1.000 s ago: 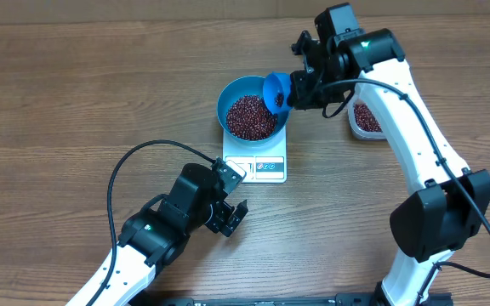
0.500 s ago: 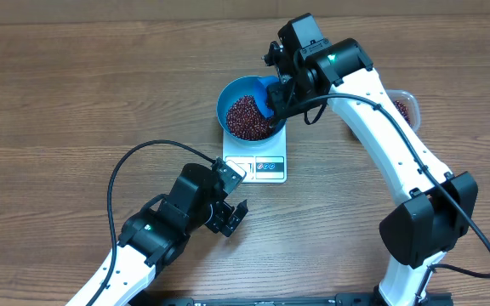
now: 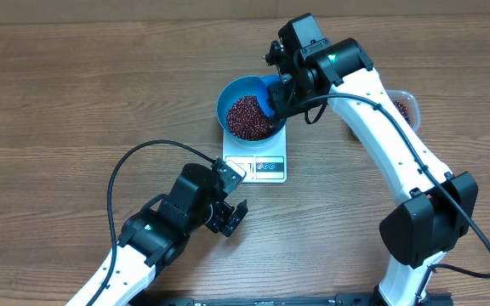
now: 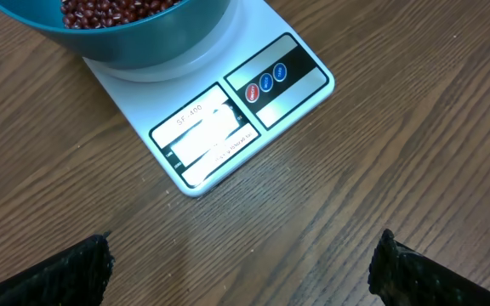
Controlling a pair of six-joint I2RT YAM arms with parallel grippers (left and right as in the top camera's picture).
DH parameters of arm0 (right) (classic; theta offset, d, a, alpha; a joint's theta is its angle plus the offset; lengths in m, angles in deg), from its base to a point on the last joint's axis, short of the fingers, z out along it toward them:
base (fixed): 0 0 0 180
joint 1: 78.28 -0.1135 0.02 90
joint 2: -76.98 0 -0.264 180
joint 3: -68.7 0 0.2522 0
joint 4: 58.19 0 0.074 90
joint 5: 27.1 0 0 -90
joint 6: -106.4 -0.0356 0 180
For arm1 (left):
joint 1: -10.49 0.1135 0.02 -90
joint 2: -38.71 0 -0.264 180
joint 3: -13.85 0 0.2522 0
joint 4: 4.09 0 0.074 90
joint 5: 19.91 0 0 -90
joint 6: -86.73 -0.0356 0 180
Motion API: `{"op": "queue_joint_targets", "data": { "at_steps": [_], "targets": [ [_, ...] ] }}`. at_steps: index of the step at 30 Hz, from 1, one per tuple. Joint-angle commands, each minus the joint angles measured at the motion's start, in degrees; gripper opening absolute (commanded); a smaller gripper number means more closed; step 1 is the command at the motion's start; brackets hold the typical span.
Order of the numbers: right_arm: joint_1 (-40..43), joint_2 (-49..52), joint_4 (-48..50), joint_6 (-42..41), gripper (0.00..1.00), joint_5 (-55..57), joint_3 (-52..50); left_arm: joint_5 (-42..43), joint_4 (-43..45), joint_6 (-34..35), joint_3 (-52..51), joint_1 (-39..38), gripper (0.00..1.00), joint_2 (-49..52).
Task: Scoop item into bowl and weigh 150g on scale
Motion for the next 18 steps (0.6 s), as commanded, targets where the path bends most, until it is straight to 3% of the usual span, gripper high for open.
{"op": "queue_joint_targets", "data": {
  "at_steps": [1, 18],
  "targets": [
    [-0.48, -2.32, 0.50, -1.36, 0.04, -1.01, 1.99, -0.20, 0.00, -0.96, -0.42, 0.42, 0.99, 0.35],
    [-1.88, -2.32, 1.49, -2.16, 0.04, 0.48, 1.99, -0.20, 0.00, -0.96, -0.42, 0.42, 0.99, 0.35]
  ]
}}
